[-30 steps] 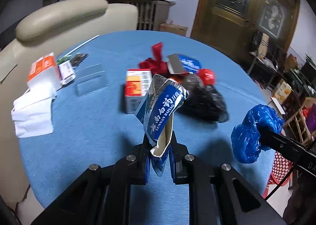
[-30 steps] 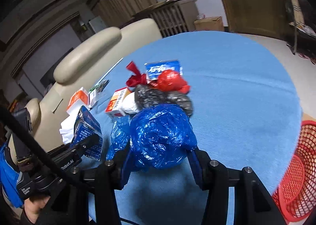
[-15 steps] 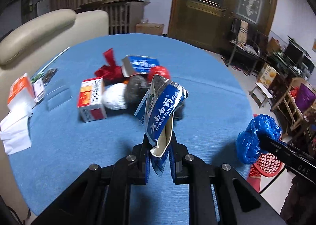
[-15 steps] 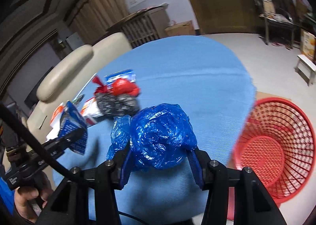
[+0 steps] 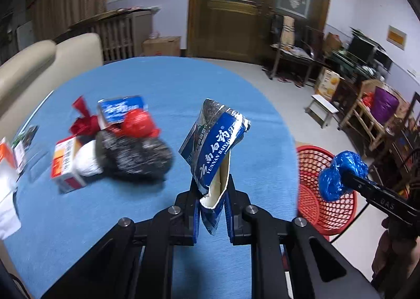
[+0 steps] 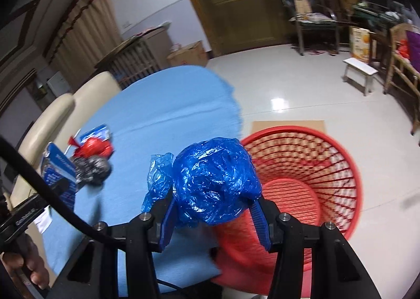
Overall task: Collect trash
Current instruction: 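Carry both items to the red basket and open both tools to drop them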
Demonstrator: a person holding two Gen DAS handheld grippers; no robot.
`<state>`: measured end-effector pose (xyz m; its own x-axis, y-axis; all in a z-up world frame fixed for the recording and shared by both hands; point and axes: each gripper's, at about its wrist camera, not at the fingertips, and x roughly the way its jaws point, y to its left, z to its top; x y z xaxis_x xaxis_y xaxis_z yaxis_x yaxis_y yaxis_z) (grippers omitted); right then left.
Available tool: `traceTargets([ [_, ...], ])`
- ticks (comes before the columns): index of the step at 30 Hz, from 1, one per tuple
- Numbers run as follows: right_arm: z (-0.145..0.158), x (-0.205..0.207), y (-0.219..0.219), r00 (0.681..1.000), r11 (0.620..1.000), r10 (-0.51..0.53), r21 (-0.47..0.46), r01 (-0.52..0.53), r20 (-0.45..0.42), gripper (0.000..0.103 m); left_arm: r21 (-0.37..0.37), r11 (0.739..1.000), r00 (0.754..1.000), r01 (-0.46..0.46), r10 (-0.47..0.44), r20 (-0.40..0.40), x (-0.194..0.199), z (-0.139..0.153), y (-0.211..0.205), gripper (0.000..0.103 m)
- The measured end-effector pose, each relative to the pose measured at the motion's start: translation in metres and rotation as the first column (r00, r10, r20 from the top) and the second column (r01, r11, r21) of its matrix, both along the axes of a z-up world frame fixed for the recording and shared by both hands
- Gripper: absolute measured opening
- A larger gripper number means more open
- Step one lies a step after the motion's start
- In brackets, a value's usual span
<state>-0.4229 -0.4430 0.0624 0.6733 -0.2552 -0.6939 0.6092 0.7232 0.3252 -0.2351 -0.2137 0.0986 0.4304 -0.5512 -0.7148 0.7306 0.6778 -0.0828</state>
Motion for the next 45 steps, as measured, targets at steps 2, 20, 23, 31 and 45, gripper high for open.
traceTargets([
  [2,-0.001,-0.006,-0.007,1.000,1.000,-0.028,-0.006,0.028,-0.008,0.054,0.000,1.000,1.000,0.026,-0.026,0.006,-0.004,0.001,-0.010,0.017],
  [20,-0.041,-0.043,-0.055,0.977,0.987,-0.157,0.003,0.159,-0.146,0.054,0.004,0.982,0.982,0.190,-0.191,0.009,-0.033,0.005,-0.084,0.017],
  [23,-0.050,-0.039,-0.057,0.971,0.988,-0.151,0.009,0.156,-0.185,0.059,-0.001,0.973,0.973,0.233,-0.233,-0.001,-0.040,0.004,-0.099,0.017],
  [31,-0.055,-0.042,-0.064,0.964,0.984,-0.172,0.009,0.177,-0.205,0.070,0.013,0.943,0.942,0.334,-0.333,-0.048,-0.060,-0.006,-0.133,0.017],
  [45,-0.037,-0.085,-0.090,0.940,0.946,-0.321,0.010,0.324,-0.116,0.070,0.049,0.916,0.914,0.398,-0.391,-0.110,-0.081,-0.027,-0.185,0.087],
])
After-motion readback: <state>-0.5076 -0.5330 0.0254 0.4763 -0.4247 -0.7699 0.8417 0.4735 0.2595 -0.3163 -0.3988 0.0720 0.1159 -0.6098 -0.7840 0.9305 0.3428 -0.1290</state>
